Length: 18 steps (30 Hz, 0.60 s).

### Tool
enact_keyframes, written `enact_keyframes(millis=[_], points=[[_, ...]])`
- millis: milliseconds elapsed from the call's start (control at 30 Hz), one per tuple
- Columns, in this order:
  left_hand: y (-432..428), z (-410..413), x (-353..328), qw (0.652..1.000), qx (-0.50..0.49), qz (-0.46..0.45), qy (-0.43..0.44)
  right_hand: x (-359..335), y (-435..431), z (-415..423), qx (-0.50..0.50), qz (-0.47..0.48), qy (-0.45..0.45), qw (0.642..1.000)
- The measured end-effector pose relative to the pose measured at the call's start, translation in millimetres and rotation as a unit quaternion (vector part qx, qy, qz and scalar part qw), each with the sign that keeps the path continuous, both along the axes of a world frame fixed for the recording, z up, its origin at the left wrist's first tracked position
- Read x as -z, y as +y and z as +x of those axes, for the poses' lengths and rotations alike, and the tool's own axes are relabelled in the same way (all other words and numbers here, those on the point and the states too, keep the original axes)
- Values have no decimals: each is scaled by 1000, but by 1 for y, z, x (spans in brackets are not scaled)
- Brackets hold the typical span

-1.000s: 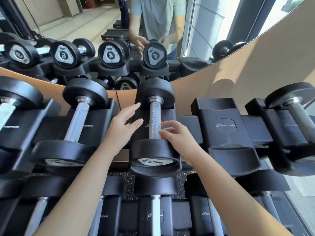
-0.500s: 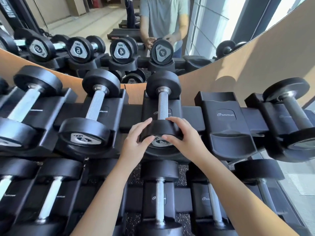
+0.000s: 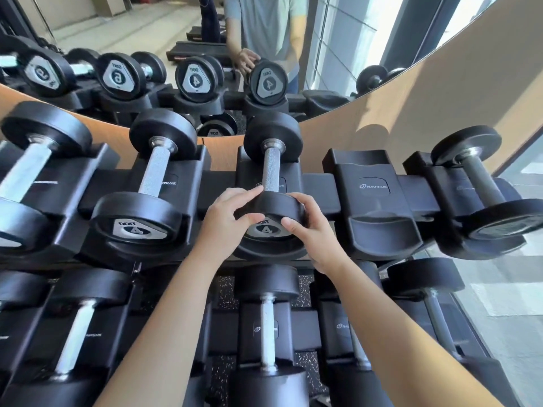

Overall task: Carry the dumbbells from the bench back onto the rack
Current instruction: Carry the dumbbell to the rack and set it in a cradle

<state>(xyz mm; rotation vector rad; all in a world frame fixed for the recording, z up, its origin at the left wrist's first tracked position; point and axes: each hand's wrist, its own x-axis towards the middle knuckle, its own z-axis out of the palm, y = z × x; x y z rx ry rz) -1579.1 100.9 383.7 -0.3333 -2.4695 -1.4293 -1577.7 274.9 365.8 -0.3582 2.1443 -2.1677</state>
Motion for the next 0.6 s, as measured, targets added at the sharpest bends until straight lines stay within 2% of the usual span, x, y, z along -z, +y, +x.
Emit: enact_keyframes(millis=[100, 233, 433, 600], points=[[6, 1, -2, 1000, -20, -9, 11, 7, 2, 0, -7, -55, -25, 998], [13, 9, 1, 999, -35, 7, 23, 5, 7, 2, -12, -25, -14, 1000], [8, 21, 1, 1000, -14, 11, -12, 5, 4, 11, 76, 93, 19, 993], [4, 42, 6, 999, -21, -35, -9, 4, 2, 25, 137, 256, 61, 955]])
